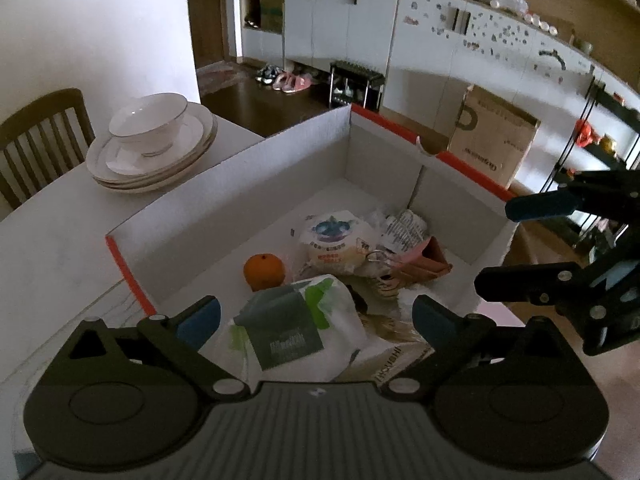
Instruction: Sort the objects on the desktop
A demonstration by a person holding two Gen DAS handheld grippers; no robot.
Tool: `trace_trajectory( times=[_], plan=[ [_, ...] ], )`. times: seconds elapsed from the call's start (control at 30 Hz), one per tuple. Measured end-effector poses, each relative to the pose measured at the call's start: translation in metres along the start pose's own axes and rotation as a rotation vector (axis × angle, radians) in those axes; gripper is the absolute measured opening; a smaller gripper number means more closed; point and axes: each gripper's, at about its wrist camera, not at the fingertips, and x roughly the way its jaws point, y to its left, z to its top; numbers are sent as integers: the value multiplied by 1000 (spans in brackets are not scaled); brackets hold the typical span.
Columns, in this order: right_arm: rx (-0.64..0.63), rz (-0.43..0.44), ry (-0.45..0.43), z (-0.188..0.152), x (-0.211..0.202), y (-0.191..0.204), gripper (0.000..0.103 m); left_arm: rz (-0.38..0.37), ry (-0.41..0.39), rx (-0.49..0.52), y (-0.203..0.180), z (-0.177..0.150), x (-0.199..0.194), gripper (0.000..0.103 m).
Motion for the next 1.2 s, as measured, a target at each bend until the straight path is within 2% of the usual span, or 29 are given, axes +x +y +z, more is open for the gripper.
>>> trace_trajectory(
  times=[0.7,0.83,1.2],
  plan=[
    [-12,16,-122,-10,-44,49,102,-24,-114,-108,19,-33,-70,103],
    [2,5,-144,-13,-50,56,102,5,-145,-91,15,-40,-87,103],
    [39,-3,-190,-22,-67,75,102,-7,-192,-76,8,-57,-120,103]
  ],
)
